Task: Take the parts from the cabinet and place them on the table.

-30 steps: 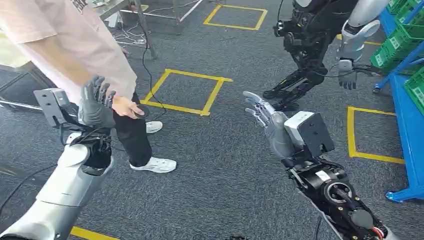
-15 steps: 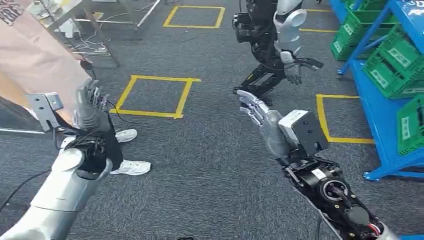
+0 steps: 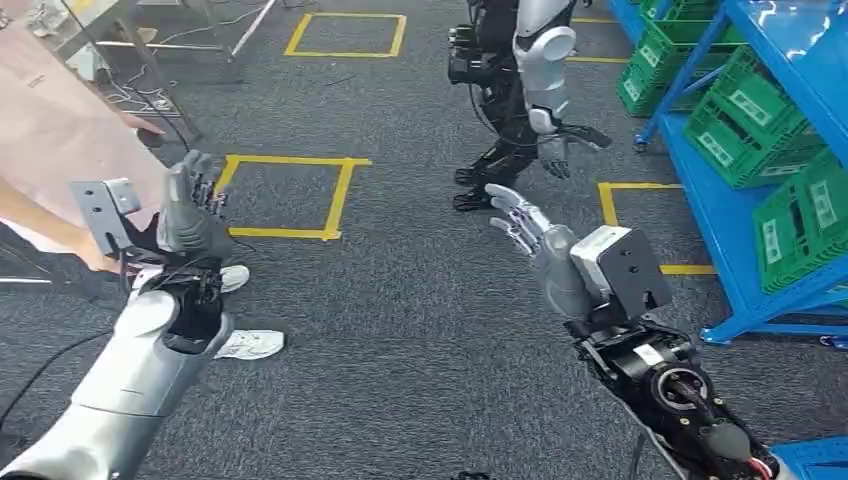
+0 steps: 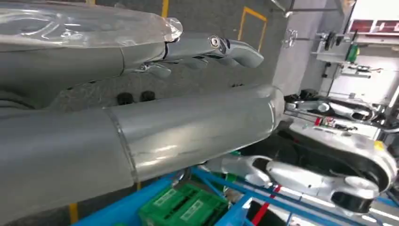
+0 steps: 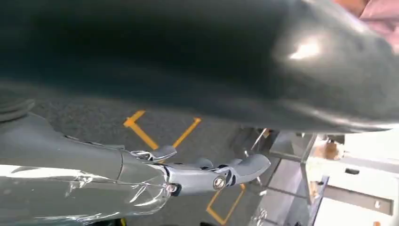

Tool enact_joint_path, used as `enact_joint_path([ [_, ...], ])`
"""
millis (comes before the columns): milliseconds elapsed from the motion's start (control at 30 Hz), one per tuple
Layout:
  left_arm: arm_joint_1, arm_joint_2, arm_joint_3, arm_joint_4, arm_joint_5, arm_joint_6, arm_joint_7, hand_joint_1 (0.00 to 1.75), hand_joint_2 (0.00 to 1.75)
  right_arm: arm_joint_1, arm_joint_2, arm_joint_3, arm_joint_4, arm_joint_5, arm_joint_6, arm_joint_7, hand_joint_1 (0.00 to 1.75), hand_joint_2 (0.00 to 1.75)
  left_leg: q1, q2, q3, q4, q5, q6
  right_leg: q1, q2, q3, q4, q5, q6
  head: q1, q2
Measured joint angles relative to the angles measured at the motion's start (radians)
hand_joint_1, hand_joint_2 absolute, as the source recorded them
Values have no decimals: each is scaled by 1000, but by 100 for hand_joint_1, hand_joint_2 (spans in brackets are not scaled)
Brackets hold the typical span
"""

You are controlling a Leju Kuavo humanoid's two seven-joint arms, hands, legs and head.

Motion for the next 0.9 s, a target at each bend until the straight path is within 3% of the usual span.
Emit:
enact_joint_path([
  [33,0,0,0,-2,0,0,0,0,0,0,0,0,0,0,0,0,0,0,0,7,5,0,-3,-3,0,-11,52,-101,47,-4,6,0],
  [67,0,0,0,-3,-1,0,0,0,0,-1,0,0,0,0,0,0,0,0,0,12,11,0,-6,-7,2,-38,102,-196,84,-9,10,0],
  [100,-1,0,0,-5,-3,0,0,0,0,-1,0,0,0,0,0,0,0,0,-9,17,12,2,-10,-13,15,-63,127,-238,69,-10,11,0],
  [133,0,2,0,-9,-7,0,0,0,0,-2,0,0,-1,0,0,-1,0,0,-9,20,8,4,-10,-18,14,-55,136,-248,68,-18,11,0],
  [200,9,2,0,-14,-15,2,0,0,0,0,0,0,0,2,-3,-2,0,0,-9,41,10,1,-10,-22,17,-36,129,-247,70,-24,3,0],
  [233,12,2,0,-20,-18,2,1,0,0,-1,0,0,-1,2,-6,-2,0,0,-9,51,12,2,-13,-30,15,-27,132,-253,74,-32,0,0],
  [267,14,5,0,-25,-18,2,3,0,0,-1,0,0,-5,3,-8,-3,0,0,-3,29,10,13,-26,-37,10,-22,138,-261,79,-39,-2,0],
  [300,14,6,0,-28,-18,2,3,0,0,-4,0,0,-7,4,-8,-4,0,0,-1,-2,-8,54,-55,-39,10,-14,137,-261,81,-43,-6,0],
  [333,15,6,0,-30,-19,2,3,0,0,-4,0,0,-7,4,-9,-4,0,0,1,-22,-51,147,-103,-41,9,-7,135,-261,82,-47,-13,0],
  [400,25,11,0,-33,-24,2,3,0,0,-1,0,1,-7,4,-9,-3,0,0,1,-34,-137,312,-164,-46,10,10,133,-261,83,-50,-26,0],
  [433,30,14,0,-33,-27,3,3,0,0,0,0,1,-6,4,-10,-3,0,0,1,-34,-163,351,-163,-46,10,21,133,-261,83,-50,-29,0],
  [467,32,15,0,-33,-29,3,3,0,0,0,0,2,-6,4,-10,-3,0,0,1,-34,-159,332,-138,-46,10,31,134,-260,83,-50,-31,0],
  [500,30,15,2,-34,-33,3,3,0,0,-1,0,2,-6,4,-10,-3,0,0,1,-35,-133,268,-94,-44,10,41,134,-259,83,-50,-37,0],
  [533,26,15,3,-35,-38,3,3,0,0,-1,0,2,-6,4,-10,-3,0,0,3,-40,-92,175,-44,-43,10,51,134,-256,82,-49,-41,0],
  [567,23,16,5,-36,-42,3,3,0,0,-4,0,2,-6,4,-10,-3,0,0,7,-62,-48,81,-1,-41,9,59,134,-252,80,-46,-45,0],
  [600,20,17,9,-37,-44,3,3,0,0,-9,0,2,-6,4,-10,-3,0,0,6,-96,-24,24,2,-38,15,68,127,-246,77,-41,-47,0],
  [667,25,18,20,-45,-45,3,3,0,0,-14,0,2,-7,4,-11,-3,0,0,4,-80,-22,18,0,-30,10,85,120,-244,78,-31,-39,0],
  [733,26,18,21,-50,-46,3,3,0,0,-13,0,2,-7,3,-16,-2,0,0,5,-66,-18,13,4,-18,8,100,118,-249,80,-19,-40,0],
  [767,27,18,23,-55,-48,3,3,0,0,-12,0,2,-8,3,-17,-2,0,0,8,-56,-12,3,8,-11,9,73,111,-240,71,-16,-38,0],
  [800,29,18,24,-61,-48,5,3,0,0,-13,0,2,-8,3,-17,-1,0,0,6,-49,-8,0,7,-6,11,32,97,-202,41,-11,-27,0],
  [833,31,18,25,-65,-49,5,3,0,0,-14,0,2,-8,3,-20,-2,0,0,4,-42,-7,0,6,-2,8,16,66,-130,1,-6,-19,0],
  [900,37,19,27,-68,-49,5,3,0,0,-8,0,2,-8,3,-21,0,0,0,3,-26,-7,1,5,0,3,7,-20,56,-72,1,-11,0],
])
